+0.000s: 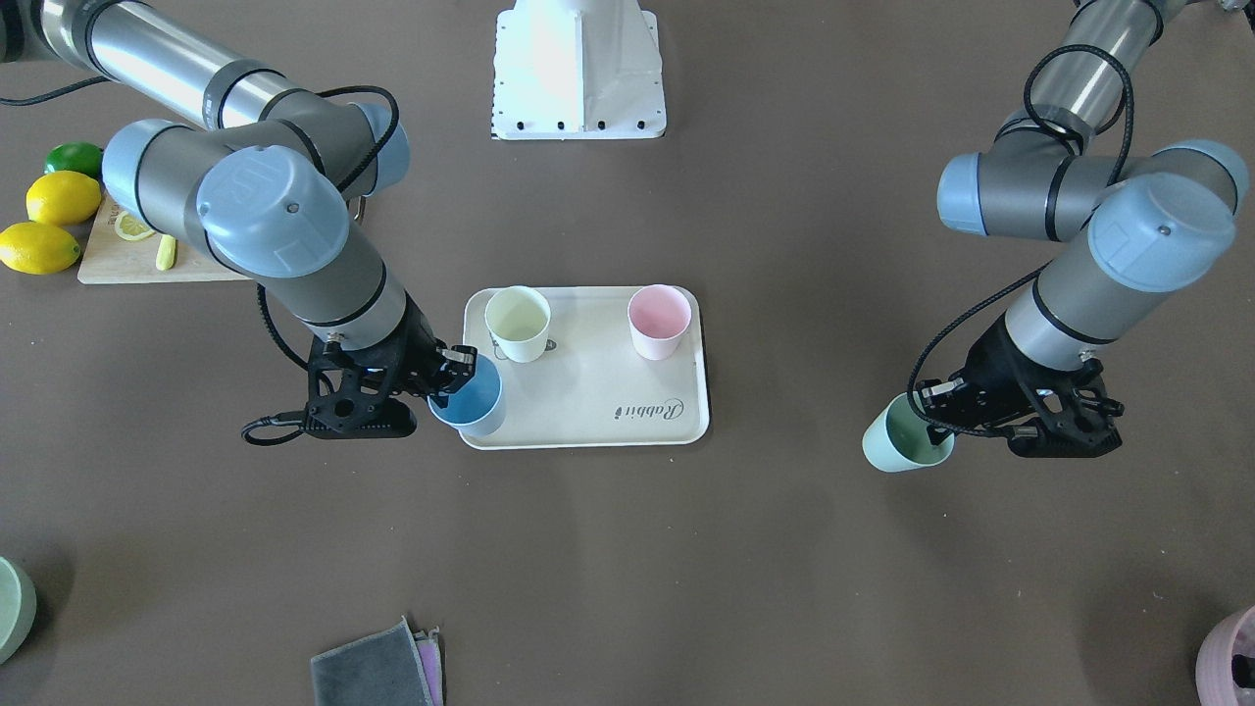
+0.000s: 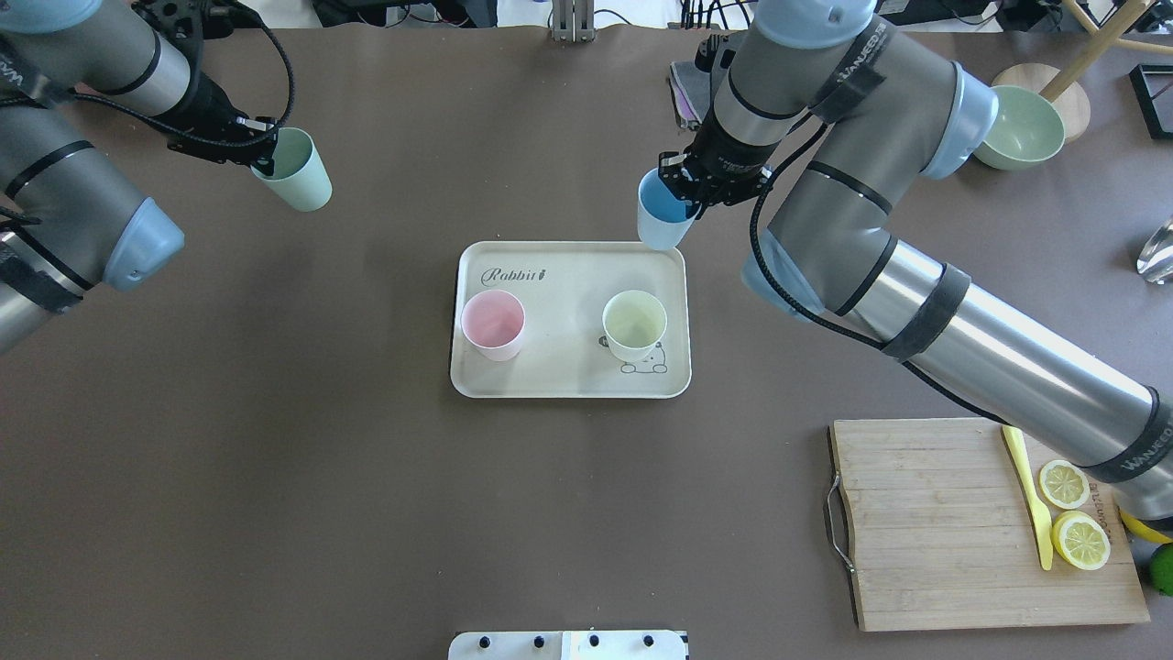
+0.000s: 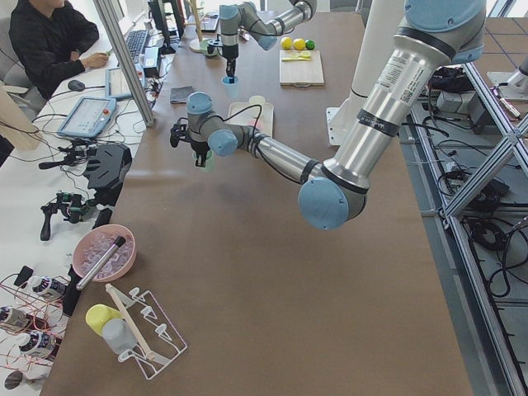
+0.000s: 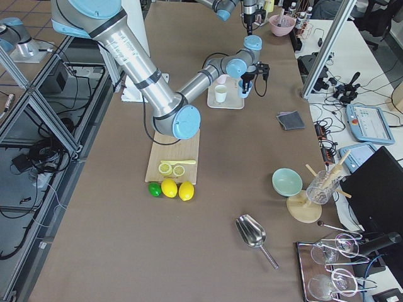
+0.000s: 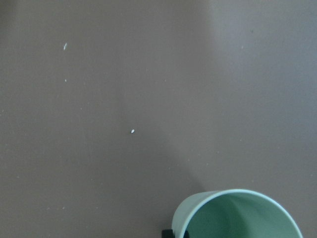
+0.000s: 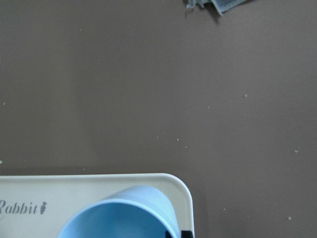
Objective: Place all cups on tray
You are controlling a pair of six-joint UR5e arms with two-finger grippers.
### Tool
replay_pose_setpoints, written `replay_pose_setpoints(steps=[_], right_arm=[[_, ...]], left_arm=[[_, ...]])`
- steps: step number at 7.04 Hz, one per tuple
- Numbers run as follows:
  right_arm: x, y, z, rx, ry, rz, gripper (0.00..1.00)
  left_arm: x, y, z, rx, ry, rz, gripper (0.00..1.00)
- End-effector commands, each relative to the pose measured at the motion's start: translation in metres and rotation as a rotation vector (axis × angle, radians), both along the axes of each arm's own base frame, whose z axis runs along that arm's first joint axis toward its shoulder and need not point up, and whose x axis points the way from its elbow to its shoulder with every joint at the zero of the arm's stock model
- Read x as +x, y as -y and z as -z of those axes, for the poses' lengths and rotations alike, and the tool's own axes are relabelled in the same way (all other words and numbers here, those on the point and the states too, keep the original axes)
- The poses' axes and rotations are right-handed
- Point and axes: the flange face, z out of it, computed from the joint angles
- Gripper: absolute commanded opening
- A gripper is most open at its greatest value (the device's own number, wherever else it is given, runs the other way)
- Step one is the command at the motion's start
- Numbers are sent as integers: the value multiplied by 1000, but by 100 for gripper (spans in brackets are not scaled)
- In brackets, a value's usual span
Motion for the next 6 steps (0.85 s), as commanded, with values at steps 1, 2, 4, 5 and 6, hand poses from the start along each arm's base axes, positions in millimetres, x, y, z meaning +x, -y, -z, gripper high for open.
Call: replay_pose_setpoints(steps=[1,2,4,5,6], right_arm=[[-50,-40,5,-26,-15,-7,0],[-68,-52,-1,0,-45,-16,0],[-69,-49,-3,16,-39,-35,0],[-72,-47,-10,13,-44,-35,0],[-74,-42,-17,16,-44,-38,0]], left_arm=[[1,7,35,-6,-6,2,0],[2,4,43,-23,-18,19,0],[8,2,52,-43,-32,40,0],[14,-2,56,-50,-36,42,0],[29,-10,61,-61,-44,33,0]])
